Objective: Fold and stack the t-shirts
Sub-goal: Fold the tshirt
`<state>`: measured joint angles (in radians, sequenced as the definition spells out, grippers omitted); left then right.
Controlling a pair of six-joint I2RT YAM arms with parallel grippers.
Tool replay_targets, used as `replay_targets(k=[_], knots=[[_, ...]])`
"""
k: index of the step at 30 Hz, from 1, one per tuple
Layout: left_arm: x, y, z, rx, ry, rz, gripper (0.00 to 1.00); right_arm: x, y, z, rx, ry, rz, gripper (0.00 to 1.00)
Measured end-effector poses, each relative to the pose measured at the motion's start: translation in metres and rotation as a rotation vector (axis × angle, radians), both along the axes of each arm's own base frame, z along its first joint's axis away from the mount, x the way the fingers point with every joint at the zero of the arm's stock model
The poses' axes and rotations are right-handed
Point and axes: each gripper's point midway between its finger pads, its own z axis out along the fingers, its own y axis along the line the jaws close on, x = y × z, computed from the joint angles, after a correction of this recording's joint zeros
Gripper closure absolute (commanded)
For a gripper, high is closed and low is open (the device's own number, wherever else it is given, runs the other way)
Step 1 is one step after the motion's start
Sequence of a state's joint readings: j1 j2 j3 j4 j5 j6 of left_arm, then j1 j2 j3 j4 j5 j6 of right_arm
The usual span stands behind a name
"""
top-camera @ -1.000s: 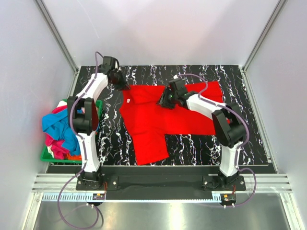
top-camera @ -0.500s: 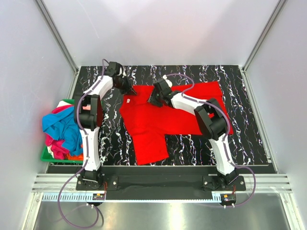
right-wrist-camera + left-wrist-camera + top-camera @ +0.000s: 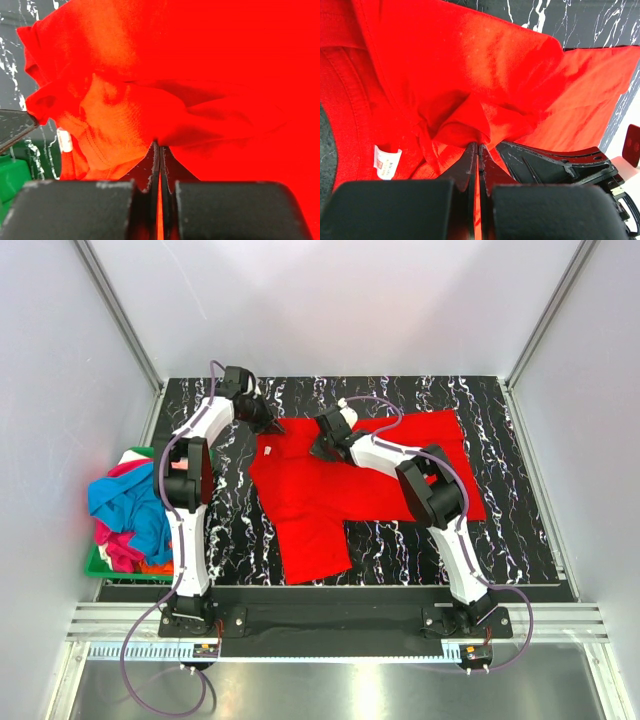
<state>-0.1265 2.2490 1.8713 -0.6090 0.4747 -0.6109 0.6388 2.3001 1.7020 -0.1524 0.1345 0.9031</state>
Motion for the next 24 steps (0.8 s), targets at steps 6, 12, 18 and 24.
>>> replay_targets(k=[6,12,18,24], knots=[[0.001,0.002,0.001,0.007,-0.005,0.006,1.0,0.001,-0.002,0.004,-0.029,-0.023,0.028,1.0],[-0.002,0.006,0.01,0.028,-0.023,0.019,1.0,0.002,-0.002,0.031,-0.028,-0.075,0.055,1.0],[-0.002,0.009,0.022,0.047,-0.054,0.025,1.0,0.003,-0.002,0.063,-0.014,-0.129,0.074,1.0],[-0.012,0.011,0.019,0.053,-0.036,0.026,1.0,-0.004,-0.003,0.062,-0.027,-0.121,0.107,0.99]])
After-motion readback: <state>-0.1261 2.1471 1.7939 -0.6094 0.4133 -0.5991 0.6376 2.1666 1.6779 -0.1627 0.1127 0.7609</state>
